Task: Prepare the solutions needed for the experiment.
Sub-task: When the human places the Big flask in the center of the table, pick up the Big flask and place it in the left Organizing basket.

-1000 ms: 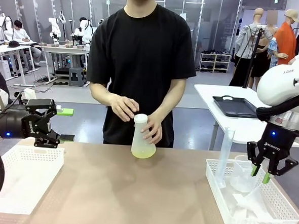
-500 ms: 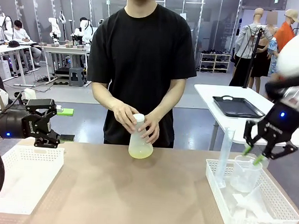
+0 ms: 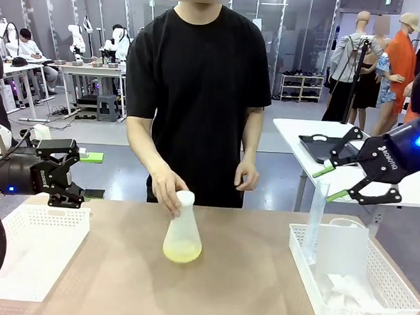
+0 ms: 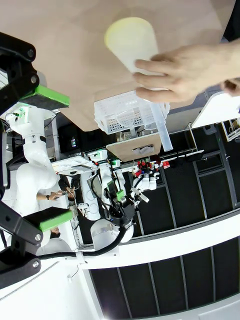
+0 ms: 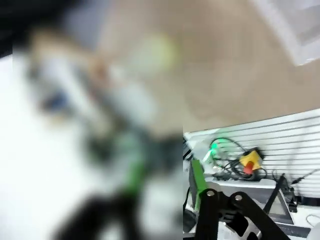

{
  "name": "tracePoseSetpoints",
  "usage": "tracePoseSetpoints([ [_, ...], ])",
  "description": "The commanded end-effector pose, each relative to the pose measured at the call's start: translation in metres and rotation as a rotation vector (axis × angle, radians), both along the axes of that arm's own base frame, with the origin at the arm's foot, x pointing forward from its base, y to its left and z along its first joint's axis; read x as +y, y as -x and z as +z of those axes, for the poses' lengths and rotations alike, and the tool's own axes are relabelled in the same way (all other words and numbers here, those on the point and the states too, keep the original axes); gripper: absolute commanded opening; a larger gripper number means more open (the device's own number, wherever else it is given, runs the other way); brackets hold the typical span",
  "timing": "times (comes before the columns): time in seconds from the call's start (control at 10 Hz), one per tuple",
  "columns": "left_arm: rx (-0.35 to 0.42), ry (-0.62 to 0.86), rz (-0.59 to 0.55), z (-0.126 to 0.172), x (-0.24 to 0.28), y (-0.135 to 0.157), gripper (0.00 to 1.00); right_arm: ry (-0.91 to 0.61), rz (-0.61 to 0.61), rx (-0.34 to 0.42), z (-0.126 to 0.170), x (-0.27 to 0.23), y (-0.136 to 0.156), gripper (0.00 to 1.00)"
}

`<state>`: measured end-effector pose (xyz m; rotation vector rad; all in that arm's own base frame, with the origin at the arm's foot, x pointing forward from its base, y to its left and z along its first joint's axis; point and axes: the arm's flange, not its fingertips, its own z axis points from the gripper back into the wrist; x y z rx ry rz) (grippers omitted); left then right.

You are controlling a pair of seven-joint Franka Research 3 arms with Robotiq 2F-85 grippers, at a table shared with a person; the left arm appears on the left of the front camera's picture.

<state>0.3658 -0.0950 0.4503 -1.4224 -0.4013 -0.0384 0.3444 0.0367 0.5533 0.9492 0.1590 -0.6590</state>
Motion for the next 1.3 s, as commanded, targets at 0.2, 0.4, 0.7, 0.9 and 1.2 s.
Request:
tracePoseSetpoints([
  [0.2,0.007,0.025,0.003,0.003,-0.002,0.0,1.0,-0.224,0.138,-0.194,-0.042,0.018,0.002,0.72],
  [0.4,0.007,0.025,0.003,0.003,-0.002,0.0,1.0,-0.32,0.196,-0.252,-0.051,0.02,-0.007,0.72],
  [0.7,0.007,0.025,0.003,0.003,-0.002,0.0,1.0,-0.324,0.309,-0.382,-0.058,0.018,-0.01,0.72],
  [0.9,0.007,0.025,0.003,0.003,-0.002,0.0,1.0,-0.339,0.295,-0.382,-0.064,0.024,-0.014,0.72],
  [1.2,0.007,0.025,0.003,0.003,-0.002,0.0,1.0,-0.341,0.317,-0.39,-0.068,0.029,-0.017,0.72],
])
